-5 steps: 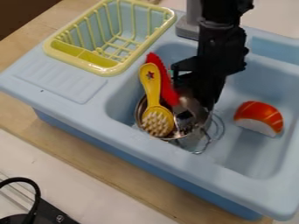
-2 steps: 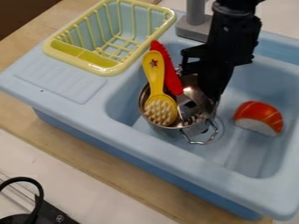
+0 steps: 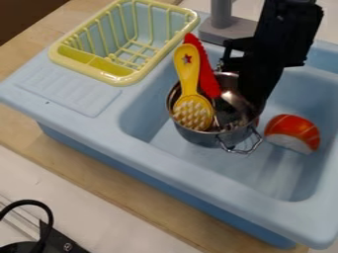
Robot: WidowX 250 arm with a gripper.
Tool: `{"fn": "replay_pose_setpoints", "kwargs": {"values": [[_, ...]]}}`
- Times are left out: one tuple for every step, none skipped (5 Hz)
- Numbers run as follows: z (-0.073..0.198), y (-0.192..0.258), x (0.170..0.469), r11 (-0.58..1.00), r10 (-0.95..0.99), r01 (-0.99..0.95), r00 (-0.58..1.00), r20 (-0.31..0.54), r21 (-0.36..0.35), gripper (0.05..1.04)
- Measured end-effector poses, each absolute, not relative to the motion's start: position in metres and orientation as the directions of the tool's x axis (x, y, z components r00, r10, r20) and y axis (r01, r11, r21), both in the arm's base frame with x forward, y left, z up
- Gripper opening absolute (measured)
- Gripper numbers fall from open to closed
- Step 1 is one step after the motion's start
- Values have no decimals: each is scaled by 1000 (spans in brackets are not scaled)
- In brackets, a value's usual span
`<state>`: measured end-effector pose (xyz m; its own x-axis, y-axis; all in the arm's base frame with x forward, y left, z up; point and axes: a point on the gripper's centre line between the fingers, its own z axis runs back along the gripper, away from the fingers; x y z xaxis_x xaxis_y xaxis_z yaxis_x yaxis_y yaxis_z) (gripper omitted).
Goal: Put the pot to the lower left side of the sink
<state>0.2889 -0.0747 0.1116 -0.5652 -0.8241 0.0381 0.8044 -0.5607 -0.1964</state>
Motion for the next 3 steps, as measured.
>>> {"fn": "replay_pose_setpoints", "kwargs": {"values": [[117, -69, 290, -558, -826, 800, -561, 58, -222, 55], [122, -56, 284, -545, -833, 791, -550, 69, -278, 55], [124, -45, 282, -536, -836, 786, -544, 68, -308, 55]]}}
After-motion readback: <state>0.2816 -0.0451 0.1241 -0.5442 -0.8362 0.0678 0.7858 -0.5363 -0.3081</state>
